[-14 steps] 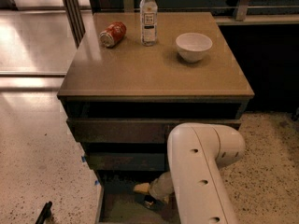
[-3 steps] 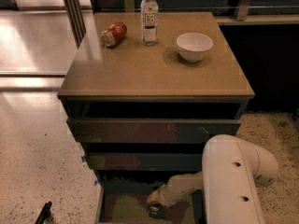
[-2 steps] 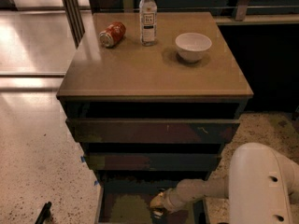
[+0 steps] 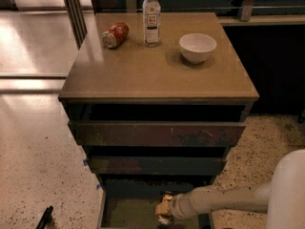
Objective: Pick orange can from bottom drawer and place on counter
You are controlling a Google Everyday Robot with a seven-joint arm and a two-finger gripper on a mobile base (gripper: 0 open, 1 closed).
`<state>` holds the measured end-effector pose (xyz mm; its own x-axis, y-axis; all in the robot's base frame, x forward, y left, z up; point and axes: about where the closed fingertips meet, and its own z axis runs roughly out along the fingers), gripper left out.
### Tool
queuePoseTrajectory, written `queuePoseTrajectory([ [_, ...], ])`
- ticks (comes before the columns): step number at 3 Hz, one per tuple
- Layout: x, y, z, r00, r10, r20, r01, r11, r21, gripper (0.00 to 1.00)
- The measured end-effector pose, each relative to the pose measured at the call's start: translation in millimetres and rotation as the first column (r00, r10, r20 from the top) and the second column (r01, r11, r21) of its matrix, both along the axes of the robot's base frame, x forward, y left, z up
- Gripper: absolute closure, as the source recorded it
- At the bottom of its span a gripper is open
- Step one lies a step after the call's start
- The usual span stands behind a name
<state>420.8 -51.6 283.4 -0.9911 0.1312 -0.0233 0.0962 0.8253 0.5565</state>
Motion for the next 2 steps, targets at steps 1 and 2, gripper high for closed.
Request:
queuePoseTrajectory([
  [1, 0.8, -0.5, 8.2, 0.9999, 0.005, 0.012, -0.005, 1.000, -0.005, 1.00],
  [2, 0.7, 1.4, 5.5, 1.0000, 0.006, -0.003, -0.006, 1.000, -0.016, 1.00],
])
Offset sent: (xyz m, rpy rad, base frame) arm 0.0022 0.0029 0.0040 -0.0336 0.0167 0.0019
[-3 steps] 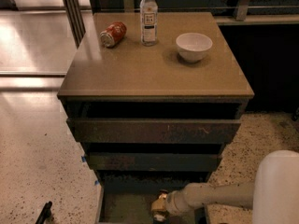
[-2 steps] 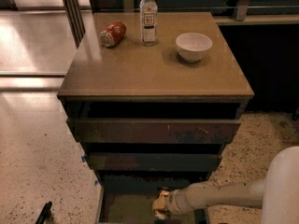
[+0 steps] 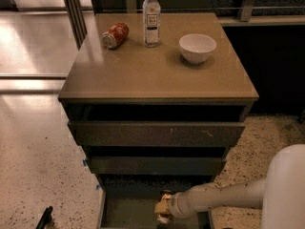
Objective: Pick orange can from bottom drawer and place on counter
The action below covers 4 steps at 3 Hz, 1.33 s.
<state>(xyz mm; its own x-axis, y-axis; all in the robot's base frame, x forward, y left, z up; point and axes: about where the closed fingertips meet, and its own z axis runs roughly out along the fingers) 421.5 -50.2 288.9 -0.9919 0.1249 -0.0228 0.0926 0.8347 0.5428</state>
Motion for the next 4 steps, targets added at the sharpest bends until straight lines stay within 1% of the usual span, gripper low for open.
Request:
queuePoseTrajectory([
  [1, -3.5, 18.2, 37.2, 0.9968, 0.051, 0.061, -0.051, 0.999, 0.005, 1.00],
  [2, -23.6, 29.5, 95.9, 0.9803, 0.143, 0.136, -0.143, 0.990, -0.011, 1.00],
  [3, -48.5, 54.4, 166.5, 0.9445, 0.235, 0.230, -0.235, 0.972, -0.027, 1.00],
  [4, -61.8, 73.4, 224.7, 0.9063, 0.281, 0.316, -0.278, 0.959, -0.056, 1.00],
])
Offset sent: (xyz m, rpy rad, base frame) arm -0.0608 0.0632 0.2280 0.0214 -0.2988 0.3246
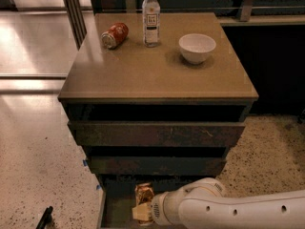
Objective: Pick orange can from bottom drawer and place on counter
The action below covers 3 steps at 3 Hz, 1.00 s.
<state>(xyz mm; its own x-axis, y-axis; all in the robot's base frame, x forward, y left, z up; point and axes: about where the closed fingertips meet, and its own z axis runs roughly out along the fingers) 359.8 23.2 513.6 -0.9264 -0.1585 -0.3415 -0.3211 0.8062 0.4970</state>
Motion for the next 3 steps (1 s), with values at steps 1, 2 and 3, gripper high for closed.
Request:
queuePoseTrajectory([
  [1, -0.5, 11.2, 15.2, 0.9993, 0.022, 0.029, -0.022, 1.000, 0.004, 1.00],
  [2, -0.6, 10.5, 14.3, 0.9994, 0.020, 0.028, -0.020, 1.000, 0.004, 1.00],
  [3, -0.6, 16.6, 14.8, 0.9987, 0.044, 0.027, -0.044, 0.999, 0.008, 1.00],
])
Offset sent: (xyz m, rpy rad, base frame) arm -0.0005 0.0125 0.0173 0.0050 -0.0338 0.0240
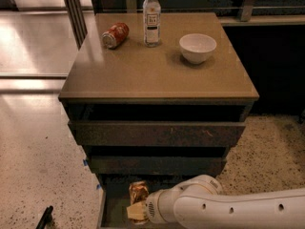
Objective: Pick orange can from bottom drawer and place on counter
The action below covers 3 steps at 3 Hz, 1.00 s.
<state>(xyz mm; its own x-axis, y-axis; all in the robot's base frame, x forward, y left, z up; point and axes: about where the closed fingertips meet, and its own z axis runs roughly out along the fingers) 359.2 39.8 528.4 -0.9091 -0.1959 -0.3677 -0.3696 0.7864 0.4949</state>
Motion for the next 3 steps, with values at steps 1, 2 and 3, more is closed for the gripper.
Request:
queuePoseTrajectory([
  [1, -1.3, 10.4, 27.0, 0.9984, 0.029, 0.049, -0.030, 0.999, 0.022, 1.00],
  [2, -5.1, 26.6, 79.2, 0.9862, 0.076, 0.147, -0.085, 0.995, 0.054, 1.00],
  [3, -7.5, 44.4, 143.5, 0.9592, 0.116, 0.258, -0.137, 0.988, 0.065, 1.00],
])
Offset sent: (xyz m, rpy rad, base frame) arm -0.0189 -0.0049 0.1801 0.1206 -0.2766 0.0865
